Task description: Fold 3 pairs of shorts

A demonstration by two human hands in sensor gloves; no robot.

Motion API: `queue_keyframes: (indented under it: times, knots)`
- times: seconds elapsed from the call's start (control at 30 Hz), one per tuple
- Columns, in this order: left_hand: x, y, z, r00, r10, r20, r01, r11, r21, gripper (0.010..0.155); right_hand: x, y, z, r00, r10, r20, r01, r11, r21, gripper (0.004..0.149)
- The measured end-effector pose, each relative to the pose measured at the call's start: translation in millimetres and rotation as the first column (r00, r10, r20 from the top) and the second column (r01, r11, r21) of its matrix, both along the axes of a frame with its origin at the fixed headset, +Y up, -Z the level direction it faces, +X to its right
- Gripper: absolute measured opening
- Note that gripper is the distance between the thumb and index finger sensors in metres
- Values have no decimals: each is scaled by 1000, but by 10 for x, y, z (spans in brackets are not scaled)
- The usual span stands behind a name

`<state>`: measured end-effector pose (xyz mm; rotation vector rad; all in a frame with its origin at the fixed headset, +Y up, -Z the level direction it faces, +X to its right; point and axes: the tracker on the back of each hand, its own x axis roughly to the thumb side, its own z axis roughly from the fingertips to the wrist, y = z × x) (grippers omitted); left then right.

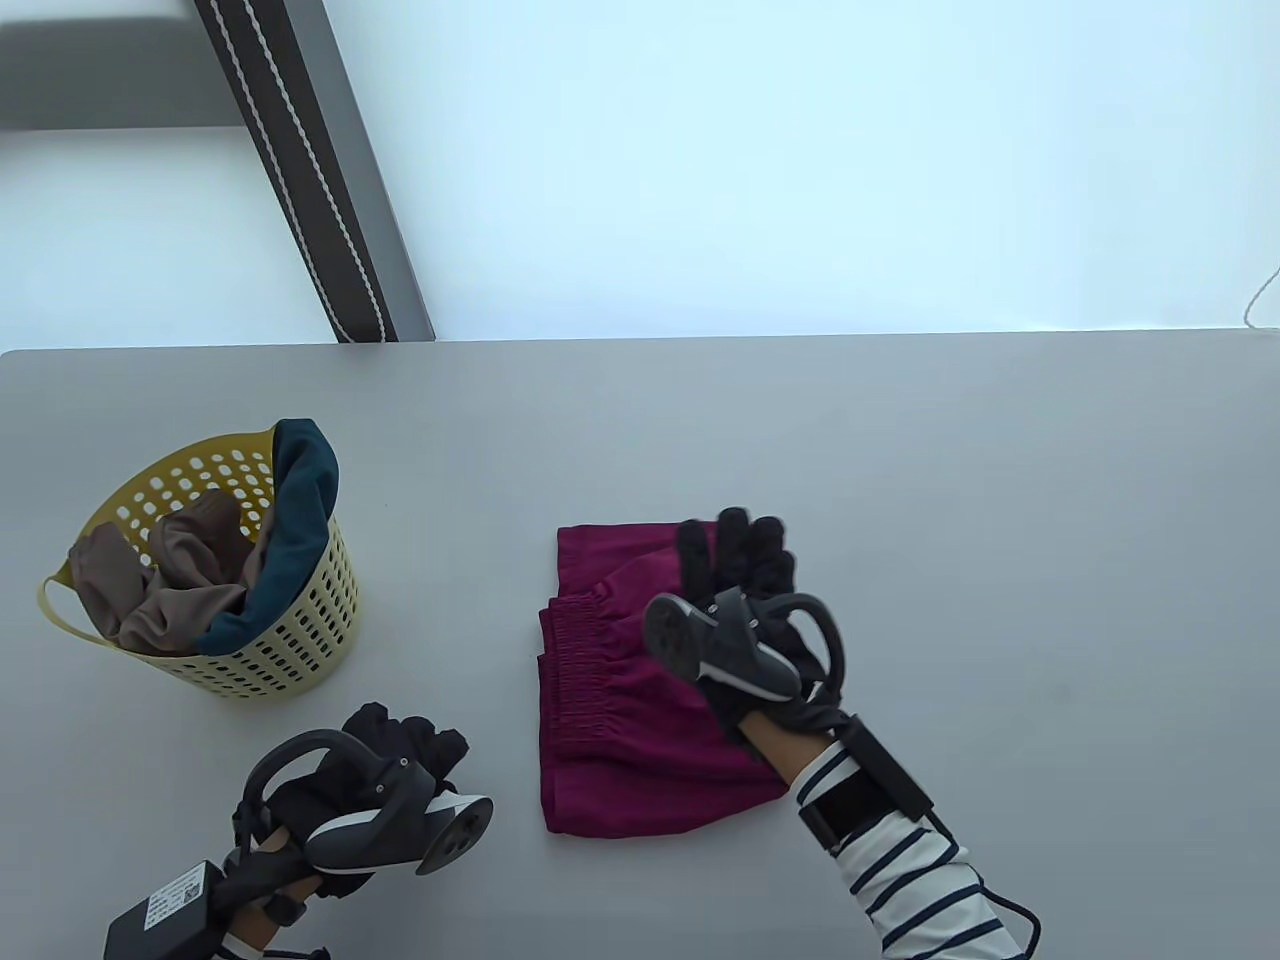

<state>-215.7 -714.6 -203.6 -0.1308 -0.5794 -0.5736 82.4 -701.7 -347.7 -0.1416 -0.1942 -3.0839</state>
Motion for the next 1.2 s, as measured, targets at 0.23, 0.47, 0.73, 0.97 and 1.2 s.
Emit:
queue_keyframes:
  times: [0.23, 0.47, 0.73, 0.97, 1.2]
  knots:
    - [1, -42, -14, 1000, -10, -3, 10, 1000, -27, 57, 532, -604, -280, 929, -193, 316, 315, 860, -401, 101]
    - [10, -83, -20, 1000, 15, -5, -16, 995, -97, 58, 310, -591, -246, 930, -254, 266, 325, 907, -268, 69]
    - [-4, -130, -42, 1000, -6, -12, 5, 994, -106, 58, 236, -436, -257, 875, -390, 288, 456, 863, -217, 41]
    - [-10, -140, -50, 1000, -15, -13, 14, 992, -123, 58, 150, 106, -367, 633, -694, 342, 774, 573, -268, 38]
    - [-14, -129, -54, 1000, -19, -17, 17, 991, -131, 58, 566, 591, -501, 54, -968, 246, 998, 62, 26, 36]
